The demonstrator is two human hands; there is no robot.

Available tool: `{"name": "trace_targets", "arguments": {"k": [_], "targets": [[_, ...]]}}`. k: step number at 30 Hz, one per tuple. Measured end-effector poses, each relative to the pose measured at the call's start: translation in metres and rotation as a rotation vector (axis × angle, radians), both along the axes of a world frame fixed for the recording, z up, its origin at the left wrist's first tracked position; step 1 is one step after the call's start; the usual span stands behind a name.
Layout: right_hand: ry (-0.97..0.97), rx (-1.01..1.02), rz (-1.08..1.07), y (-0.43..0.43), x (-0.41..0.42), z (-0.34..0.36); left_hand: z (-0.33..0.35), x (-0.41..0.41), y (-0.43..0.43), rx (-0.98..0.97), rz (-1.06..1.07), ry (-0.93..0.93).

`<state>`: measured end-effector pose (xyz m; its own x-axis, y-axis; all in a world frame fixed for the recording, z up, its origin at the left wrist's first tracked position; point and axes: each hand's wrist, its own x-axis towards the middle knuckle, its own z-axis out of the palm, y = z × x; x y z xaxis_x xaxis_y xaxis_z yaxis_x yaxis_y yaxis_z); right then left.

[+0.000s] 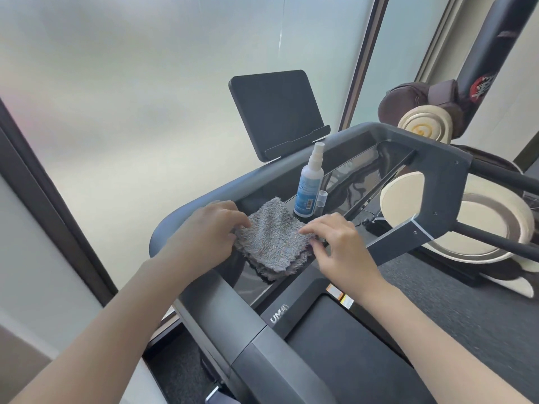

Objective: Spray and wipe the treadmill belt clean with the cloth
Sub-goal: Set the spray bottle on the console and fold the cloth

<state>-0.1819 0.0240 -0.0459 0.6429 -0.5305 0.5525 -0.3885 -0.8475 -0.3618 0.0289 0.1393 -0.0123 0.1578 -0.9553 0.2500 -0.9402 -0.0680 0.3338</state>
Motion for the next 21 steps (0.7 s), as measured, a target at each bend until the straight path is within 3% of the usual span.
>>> {"name": "trace_targets", "arguments": {"k": [4, 12, 15, 18, 21], "targets": [[0.109, -0.028, -0.033, -0.018, -0.006, 0.001, -0.004, 0.002, -0.005, -0.024, 0.025, -0.085], [0.153, -0.19, 0.081, -0.032, -0.02, 0.002, -0.01, 0.012, -0.006, -0.105, 0.051, -0.153], [0.149, -0.15, 0.102, -0.033, -0.021, -0.001, -0.008, 0.008, -0.006, -0.033, 0.056, -0.16], [0.037, -0.051, 0.054, -0.026, -0.013, 0.009, 0.0, 0.002, -0.011, -0.084, 0.043, -0.108], [0.024, 0.03, 0.099, -0.015, 0.007, 0.02, 0.006, -0.008, -0.026, -0.098, -0.092, -0.107]]}}
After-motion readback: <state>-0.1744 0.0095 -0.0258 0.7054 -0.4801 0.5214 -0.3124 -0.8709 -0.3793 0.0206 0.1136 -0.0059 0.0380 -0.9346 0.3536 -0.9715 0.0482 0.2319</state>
